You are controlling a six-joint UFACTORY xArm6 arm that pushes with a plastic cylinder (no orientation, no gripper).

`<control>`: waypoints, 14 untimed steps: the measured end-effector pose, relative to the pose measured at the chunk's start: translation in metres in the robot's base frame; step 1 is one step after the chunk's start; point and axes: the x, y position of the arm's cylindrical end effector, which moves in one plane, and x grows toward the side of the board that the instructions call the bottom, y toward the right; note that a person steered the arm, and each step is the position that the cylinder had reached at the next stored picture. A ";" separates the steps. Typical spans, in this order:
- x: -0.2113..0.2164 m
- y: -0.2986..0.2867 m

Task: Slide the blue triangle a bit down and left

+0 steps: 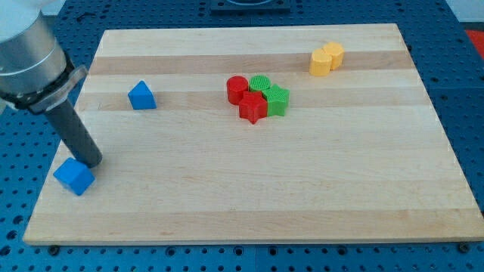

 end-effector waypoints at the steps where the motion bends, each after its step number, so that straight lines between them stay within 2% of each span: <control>1: 0.018 -0.007; 2: 0.012 -0.011; 3: -0.021 0.038; 4: -0.064 0.105; 5: -0.117 0.137; 6: -0.167 0.118; 9: -0.151 0.044; 10: -0.133 0.039; 12: -0.128 -0.007; 14: -0.103 -0.013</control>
